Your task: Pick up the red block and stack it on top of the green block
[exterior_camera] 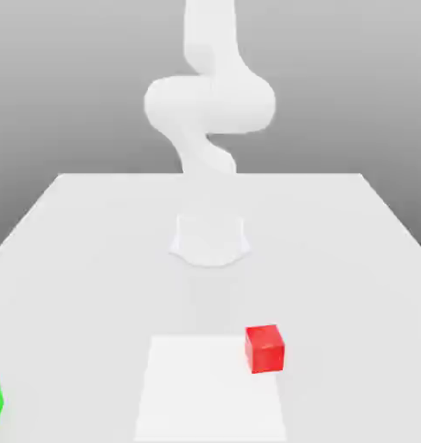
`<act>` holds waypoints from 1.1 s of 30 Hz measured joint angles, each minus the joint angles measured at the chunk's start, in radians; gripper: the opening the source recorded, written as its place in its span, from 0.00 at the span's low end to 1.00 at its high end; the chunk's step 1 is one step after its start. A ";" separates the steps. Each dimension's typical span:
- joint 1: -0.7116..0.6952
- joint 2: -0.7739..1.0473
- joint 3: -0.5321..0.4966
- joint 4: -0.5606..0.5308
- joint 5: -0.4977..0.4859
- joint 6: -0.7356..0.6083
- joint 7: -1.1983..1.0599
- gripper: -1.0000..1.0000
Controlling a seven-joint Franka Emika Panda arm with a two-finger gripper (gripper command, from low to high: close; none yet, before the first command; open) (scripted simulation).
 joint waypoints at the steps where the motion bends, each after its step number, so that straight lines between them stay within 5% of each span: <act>1: 0.000 0.037 0.013 -0.026 -0.006 0.024 0.007 0.50; 18: 0.060 0.676 0.142 -0.454 0.011 0.439 0.046 0.50; 25: 0.103 0.912 0.073 -0.441 -0.100 0.634 0.129 0.50; 26: 0.120 0.941 0.054 -0.438 -0.113 0.658 0.138 0.00; 33: 0.122 0.945 0.050 -0.437 -0.120 0.662 0.145 0.00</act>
